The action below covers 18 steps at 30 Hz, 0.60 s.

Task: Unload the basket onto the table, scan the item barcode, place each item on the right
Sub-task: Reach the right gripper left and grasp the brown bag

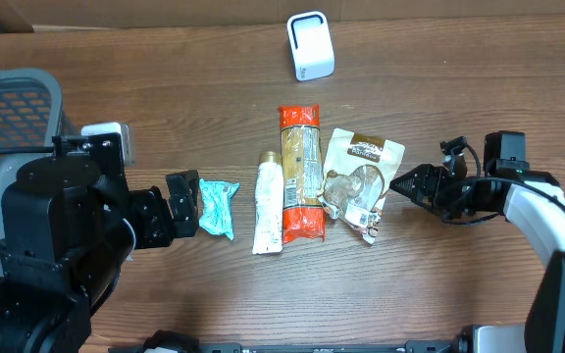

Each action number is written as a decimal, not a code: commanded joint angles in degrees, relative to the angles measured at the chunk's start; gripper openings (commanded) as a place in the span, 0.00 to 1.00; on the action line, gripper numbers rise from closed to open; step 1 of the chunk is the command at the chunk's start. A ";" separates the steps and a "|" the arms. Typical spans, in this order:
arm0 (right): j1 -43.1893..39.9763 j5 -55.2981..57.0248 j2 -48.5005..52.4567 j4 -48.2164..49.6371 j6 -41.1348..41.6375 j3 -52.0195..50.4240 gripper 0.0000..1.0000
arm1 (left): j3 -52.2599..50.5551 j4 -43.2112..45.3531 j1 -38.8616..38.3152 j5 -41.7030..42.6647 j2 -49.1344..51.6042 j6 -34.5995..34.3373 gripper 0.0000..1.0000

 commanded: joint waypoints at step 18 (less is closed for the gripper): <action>6.19 -2.38 13.05 13.77 5.88 1.20 0.76 | 0.70 0.04 0.28 -1.11 0.09 -0.81 1.00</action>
